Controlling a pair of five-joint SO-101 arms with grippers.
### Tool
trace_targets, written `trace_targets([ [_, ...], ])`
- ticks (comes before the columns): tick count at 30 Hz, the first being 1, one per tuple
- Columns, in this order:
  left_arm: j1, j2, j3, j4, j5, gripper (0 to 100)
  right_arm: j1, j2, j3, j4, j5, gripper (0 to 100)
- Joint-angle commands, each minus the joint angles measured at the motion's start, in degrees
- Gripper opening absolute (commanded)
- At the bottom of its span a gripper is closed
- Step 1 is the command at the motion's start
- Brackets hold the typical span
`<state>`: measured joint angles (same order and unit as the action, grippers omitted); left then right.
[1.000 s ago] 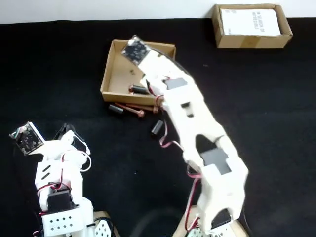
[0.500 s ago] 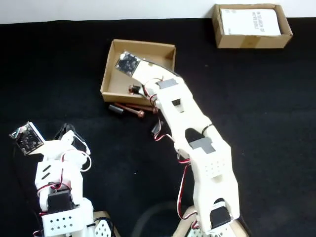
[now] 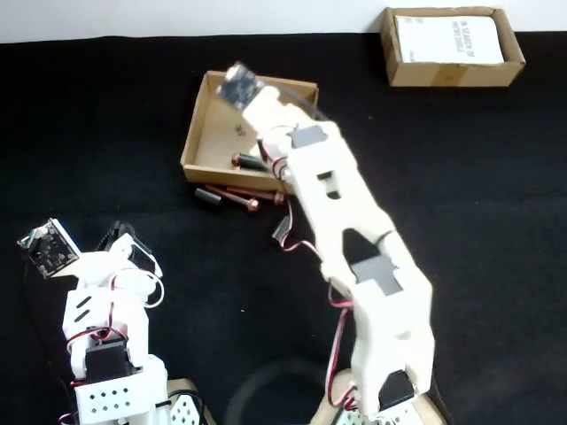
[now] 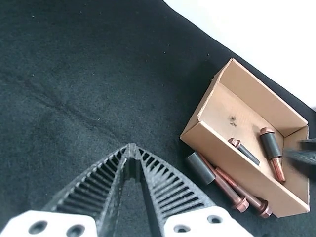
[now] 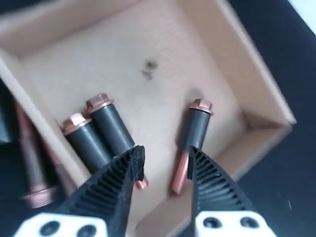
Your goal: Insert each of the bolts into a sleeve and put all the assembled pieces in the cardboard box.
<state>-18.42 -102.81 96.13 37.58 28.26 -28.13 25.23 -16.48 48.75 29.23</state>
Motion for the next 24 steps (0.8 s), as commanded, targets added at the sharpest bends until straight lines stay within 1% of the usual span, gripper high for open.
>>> trace_targets([
  [1, -0.8, -0.4, 1.0, -1.2, 0.2, 1, -0.4, -10.8, -2.2, 10.5, -13.8, 12.5],
  [7, -0.8, -0.4, 1.0, -1.2, 0.2, 1, -0.3, -17.8, -1.7, 29.3, -37.9, 12.5],
  [10, -0.8, -0.4, 1.0, -1.2, 0.2, 1, -0.5, -17.6, -1.6, 38.5, -46.5, 12.5],
  [12, -0.8, -0.4, 1.0, -1.2, 0.2, 1, -0.7, -17.2, 0.7, 41.5, -50.2, 12.5],
  [16, -0.8, -0.4, 1.0, -1.1, 0.2, 1, -2.6, -14.7, 7.7, 41.5, -53.2, 12.5],
  [24, -0.8, -0.5, 1.0, 0.0, 0.2, 1, -6.3, -8.5, 10.3, 28.0, -53.3, 12.5],
])
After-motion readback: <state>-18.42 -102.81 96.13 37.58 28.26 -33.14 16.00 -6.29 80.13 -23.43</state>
